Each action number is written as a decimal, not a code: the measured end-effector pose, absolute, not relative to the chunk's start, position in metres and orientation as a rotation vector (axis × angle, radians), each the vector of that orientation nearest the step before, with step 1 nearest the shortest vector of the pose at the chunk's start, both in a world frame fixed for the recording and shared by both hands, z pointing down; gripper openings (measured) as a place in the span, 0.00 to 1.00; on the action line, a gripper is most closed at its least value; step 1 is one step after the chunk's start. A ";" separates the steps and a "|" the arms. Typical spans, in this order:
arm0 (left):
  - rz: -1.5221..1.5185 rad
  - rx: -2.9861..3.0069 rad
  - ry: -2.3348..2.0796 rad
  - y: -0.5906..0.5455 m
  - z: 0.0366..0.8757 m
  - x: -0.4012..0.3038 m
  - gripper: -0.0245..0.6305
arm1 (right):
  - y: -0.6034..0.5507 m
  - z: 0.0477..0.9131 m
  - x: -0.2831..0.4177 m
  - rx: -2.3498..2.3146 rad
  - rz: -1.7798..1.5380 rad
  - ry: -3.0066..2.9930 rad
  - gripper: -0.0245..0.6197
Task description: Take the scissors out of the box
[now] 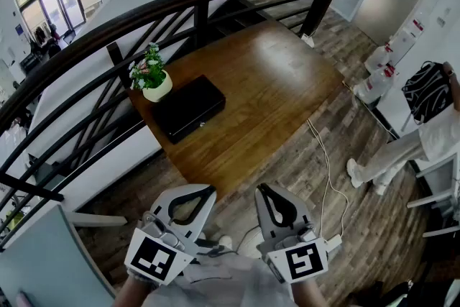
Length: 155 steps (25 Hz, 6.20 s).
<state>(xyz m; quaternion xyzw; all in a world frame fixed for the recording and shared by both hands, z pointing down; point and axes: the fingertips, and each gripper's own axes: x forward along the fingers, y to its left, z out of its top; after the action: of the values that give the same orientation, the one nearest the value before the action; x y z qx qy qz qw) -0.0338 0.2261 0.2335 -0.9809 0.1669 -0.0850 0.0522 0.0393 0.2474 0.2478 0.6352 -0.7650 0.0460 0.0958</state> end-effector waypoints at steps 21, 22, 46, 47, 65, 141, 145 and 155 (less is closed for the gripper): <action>-0.221 -3.001 0.507 0.220 0.230 -0.046 0.06 | 0.243 0.244 0.031 1.931 0.154 -2.257 0.12; -0.221 -3.000 0.509 0.219 0.230 -0.047 0.07 | 0.242 0.244 0.030 1.933 0.151 -2.257 0.12; -0.203 -3.011 0.554 0.180 0.234 -0.084 0.06 | 0.206 0.252 -0.002 1.900 0.171 -2.222 0.12; -0.201 -3.013 0.563 0.177 0.235 -0.084 0.07 | 0.203 0.253 -0.002 1.896 0.172 -2.225 0.12; -0.215 -2.994 0.861 0.074 0.253 -0.032 0.06 | 0.082 0.278 0.053 1.674 0.164 -2.385 0.12; -0.531 -2.879 1.389 -0.080 0.369 -0.059 0.06 | -0.114 0.552 0.012 1.011 0.476 -2.216 0.18; -0.540 -2.899 1.374 -0.079 0.374 -0.057 0.06 | -0.112 0.553 0.013 1.028 0.481 -2.207 0.18; -0.518 -2.951 1.313 -0.082 0.377 -0.050 0.06 | -0.103 0.555 0.018 1.065 0.493 -2.179 0.18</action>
<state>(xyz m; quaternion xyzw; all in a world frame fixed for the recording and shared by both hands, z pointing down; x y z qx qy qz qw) -0.0502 -0.0823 0.3773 -0.9002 0.4007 -0.1579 -0.0646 0.0183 -0.1028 0.5552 0.4068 -0.8319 0.1881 0.3273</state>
